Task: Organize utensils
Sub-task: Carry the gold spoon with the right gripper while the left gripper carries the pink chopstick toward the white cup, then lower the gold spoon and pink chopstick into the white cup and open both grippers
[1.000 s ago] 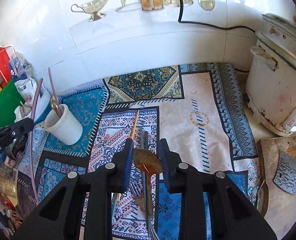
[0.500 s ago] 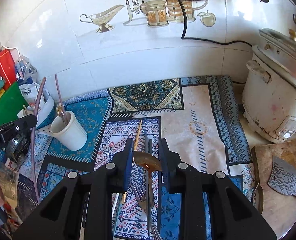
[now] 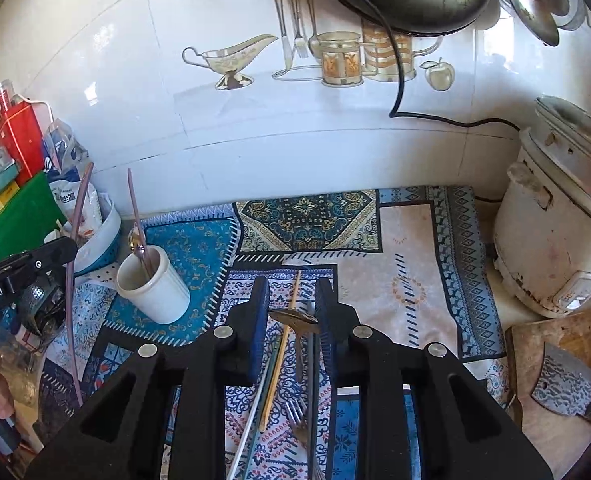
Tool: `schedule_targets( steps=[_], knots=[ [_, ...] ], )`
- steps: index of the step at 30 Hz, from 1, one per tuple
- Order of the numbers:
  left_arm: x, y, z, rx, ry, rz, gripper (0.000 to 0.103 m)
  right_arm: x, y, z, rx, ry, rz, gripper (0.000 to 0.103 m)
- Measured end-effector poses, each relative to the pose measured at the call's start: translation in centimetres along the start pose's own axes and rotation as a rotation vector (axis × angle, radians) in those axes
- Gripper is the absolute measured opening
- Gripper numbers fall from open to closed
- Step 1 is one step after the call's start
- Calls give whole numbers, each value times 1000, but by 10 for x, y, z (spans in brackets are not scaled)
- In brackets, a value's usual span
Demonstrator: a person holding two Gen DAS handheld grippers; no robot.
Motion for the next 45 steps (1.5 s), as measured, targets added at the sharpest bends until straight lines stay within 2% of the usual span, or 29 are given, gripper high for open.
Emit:
schedule_targets(
  steps=[7,17,30,38,45],
  knots=[
    [7,13,20,10,26,-33,4,2,16,26,22,49,-23,21],
    [12,50,52,12,73,-117,4,4,57,78,68,129,-97,21],
    [-32,103,91,10,139,-251,4,-24,96,148,108,218,-156,21],
    [-83,96,123,37,146,-271,4,-59,98,174,108,242,-141,21],
    [-116,65,148,103,147,-240,4,-101,67,176,101,232,-51,21]
  ],
)
Point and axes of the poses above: each gripper's, at about its wrist camera, not at the fingertips, and x roughly against the way its jaws point, z to its left, y to its top, the point moved 9 cm from there along -x, roughly the way its jaws point, and after that the axes turned 14 degrees about -z, right-handed, at the moved point
